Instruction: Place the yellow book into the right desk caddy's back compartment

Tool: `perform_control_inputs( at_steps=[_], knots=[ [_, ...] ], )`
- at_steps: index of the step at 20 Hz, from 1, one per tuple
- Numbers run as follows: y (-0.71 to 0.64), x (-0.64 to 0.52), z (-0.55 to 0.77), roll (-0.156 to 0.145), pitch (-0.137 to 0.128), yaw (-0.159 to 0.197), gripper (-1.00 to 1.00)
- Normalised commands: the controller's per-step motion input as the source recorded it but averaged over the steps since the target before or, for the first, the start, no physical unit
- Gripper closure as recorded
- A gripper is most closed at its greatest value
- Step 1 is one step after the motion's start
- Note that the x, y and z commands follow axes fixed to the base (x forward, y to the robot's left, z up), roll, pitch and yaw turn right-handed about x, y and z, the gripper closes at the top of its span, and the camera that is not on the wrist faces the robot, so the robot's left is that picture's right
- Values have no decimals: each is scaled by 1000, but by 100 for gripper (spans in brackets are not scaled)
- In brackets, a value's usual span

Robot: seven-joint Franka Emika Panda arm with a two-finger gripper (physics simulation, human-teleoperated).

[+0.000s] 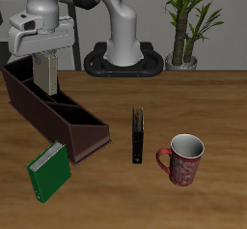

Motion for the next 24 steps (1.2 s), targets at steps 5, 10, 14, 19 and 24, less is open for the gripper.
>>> perform_control_inputs(
  at_steps=[5,10,14,19,24],
  knots=[
    [-101,-72,-103,-16,5,-20,100],
    [-121,-98,-127,-27,8,-17,100],
    [-52,-37,-139,-2,16,-5,100],
    [-135,22,-117,-20,10,8,100],
    [-118,47,-74,-25,3,-15,100]
  ],
)
